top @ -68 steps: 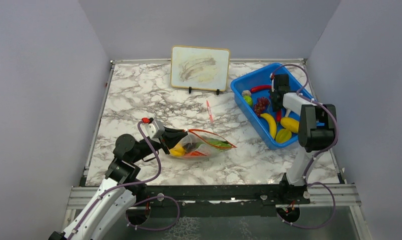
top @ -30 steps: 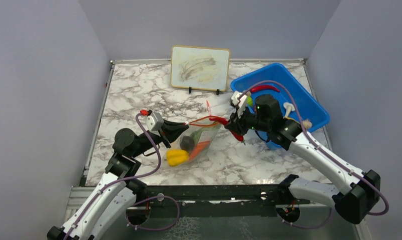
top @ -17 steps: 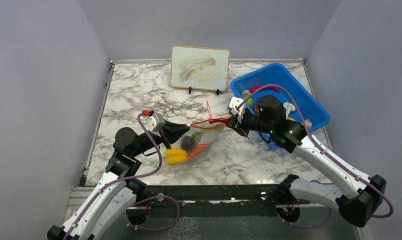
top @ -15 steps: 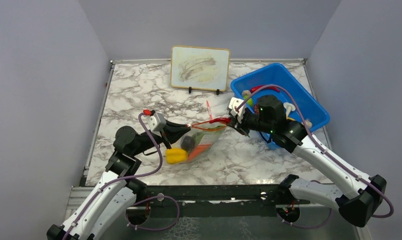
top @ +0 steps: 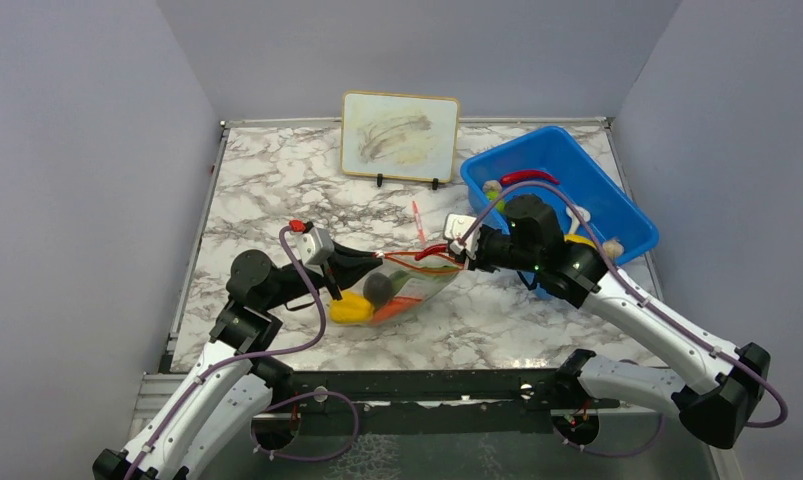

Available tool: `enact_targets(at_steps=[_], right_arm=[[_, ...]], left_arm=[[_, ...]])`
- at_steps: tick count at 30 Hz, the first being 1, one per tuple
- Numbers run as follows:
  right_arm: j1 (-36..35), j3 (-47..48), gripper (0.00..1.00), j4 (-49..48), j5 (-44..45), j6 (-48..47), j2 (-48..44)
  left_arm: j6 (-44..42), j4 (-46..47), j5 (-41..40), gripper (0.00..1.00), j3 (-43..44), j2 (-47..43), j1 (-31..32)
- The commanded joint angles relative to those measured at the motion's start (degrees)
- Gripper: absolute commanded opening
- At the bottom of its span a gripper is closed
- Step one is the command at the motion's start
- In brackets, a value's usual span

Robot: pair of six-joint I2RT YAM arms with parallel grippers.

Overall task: Place the food in the zip-top bag and seal the zipper
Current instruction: Place the fake vegetable in the zipper food storage bag.

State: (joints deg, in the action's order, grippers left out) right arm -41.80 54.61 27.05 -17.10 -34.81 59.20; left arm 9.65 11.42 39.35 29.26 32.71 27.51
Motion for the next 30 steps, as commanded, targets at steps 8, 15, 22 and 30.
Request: enact_targets(at_steps=[8,15,22,30], right_arm=[[-8.92,1.79,0.14,-0.62,6.10,-3.44,5.20],[-11.63,4.63,0.14,-3.14,4.94,-12.67,9.62],[-13.29,7.11,0.15,-5.42,1.44,-14.91,12.94],[-13.49,5.79,0.22,-7.44,-5.54,-18.91,15.74]], left_arm=[[-0.08,2.69,1.78,0.00,1.25,-0.37,0.10],[0.19,3.27,2.22,0.00,0.67,-0.62,0.09],[0.55,3.68,2.33,0.00,0.04,-0.78,0.09],[0.70,4.24,2.46,0.00,-0.64,-0.72,0.10]])
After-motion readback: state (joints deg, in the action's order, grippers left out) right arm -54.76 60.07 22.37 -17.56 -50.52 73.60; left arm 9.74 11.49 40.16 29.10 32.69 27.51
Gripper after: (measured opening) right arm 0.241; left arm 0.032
